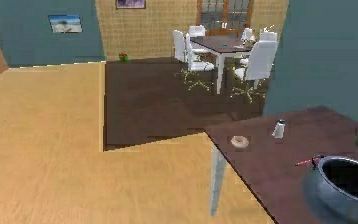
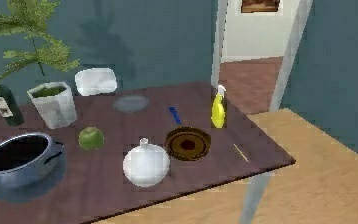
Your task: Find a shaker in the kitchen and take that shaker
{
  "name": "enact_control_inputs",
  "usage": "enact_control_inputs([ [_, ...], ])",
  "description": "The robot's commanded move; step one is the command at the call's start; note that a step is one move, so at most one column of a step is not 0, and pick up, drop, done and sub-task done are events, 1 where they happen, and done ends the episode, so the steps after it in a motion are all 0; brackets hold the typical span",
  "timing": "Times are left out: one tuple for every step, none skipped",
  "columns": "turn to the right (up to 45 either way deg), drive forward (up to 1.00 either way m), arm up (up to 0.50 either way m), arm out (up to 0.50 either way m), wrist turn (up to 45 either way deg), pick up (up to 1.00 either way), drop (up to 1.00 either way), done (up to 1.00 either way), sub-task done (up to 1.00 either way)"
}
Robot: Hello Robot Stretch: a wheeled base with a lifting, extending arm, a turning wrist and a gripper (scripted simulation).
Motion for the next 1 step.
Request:
enact_control_inputs([
  [-45.0, 0.0, 0.0, 0.0, 0.0, 0.0, 0.0, 0.0, 0.0],
])
